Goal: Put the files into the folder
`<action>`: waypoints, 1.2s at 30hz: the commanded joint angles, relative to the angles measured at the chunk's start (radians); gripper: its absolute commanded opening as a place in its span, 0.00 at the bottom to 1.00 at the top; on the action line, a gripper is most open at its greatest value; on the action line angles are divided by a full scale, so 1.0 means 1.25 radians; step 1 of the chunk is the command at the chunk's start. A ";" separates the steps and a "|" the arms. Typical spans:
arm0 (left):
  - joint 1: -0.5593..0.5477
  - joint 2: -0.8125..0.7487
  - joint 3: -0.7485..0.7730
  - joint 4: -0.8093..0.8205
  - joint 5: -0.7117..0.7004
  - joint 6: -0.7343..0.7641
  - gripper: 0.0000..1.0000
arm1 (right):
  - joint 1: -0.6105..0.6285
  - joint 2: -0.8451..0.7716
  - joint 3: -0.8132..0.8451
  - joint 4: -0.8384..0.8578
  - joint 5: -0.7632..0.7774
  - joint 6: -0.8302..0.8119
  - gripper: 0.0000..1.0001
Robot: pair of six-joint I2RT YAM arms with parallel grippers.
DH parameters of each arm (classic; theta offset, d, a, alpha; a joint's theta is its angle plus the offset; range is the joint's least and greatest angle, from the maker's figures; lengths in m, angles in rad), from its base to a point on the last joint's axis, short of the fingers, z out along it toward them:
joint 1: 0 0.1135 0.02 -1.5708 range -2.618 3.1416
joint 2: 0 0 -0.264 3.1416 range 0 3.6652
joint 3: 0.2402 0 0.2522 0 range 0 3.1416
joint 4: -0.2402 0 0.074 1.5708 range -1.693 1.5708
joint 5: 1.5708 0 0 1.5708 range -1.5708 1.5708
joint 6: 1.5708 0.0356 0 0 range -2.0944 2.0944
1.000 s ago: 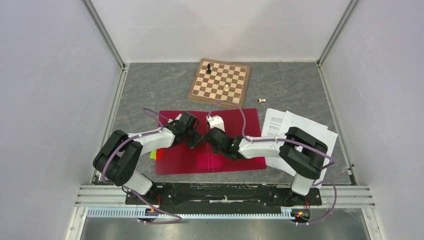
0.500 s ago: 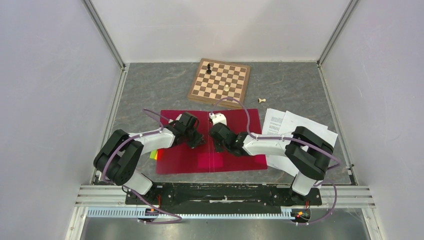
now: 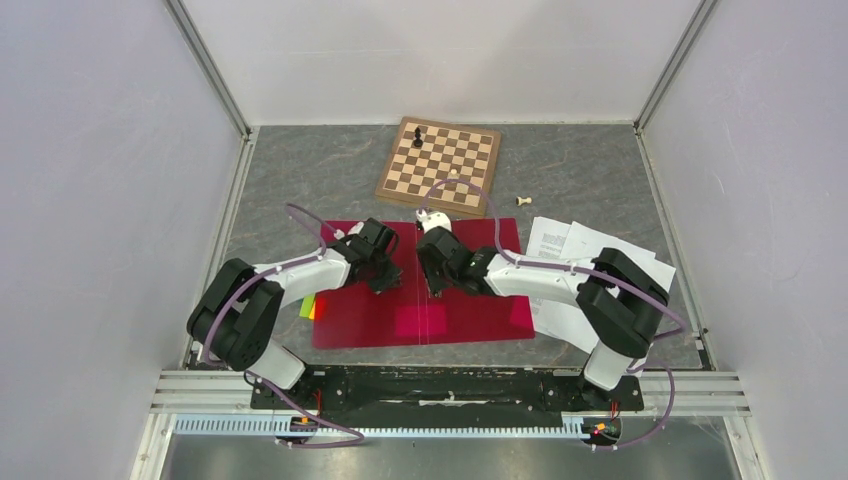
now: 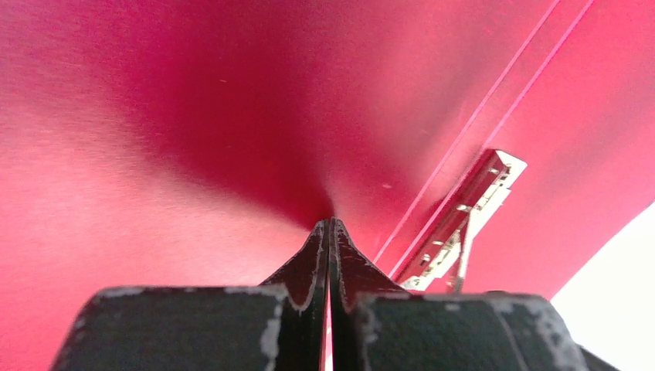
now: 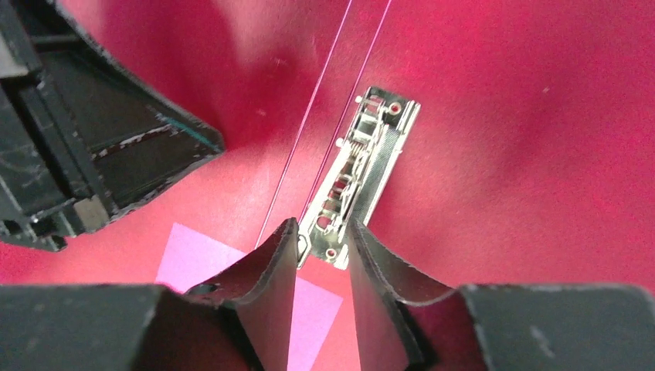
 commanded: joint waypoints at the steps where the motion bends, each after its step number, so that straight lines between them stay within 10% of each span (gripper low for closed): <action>1: 0.013 -0.002 0.007 -0.181 -0.128 0.122 0.02 | -0.035 0.005 0.036 -0.089 -0.012 -0.042 0.34; 11: 0.013 -0.047 0.096 -0.182 -0.086 0.224 0.03 | -0.089 -0.122 -0.006 -0.069 -0.006 -0.055 0.48; 21: 0.011 -0.075 0.163 -0.187 -0.036 0.276 0.12 | -0.073 -0.224 -0.210 0.078 -0.150 -0.029 0.29; 36: 0.013 -0.161 0.247 -0.270 -0.098 0.319 0.12 | -0.061 -0.003 -0.014 0.163 -0.238 -0.023 0.19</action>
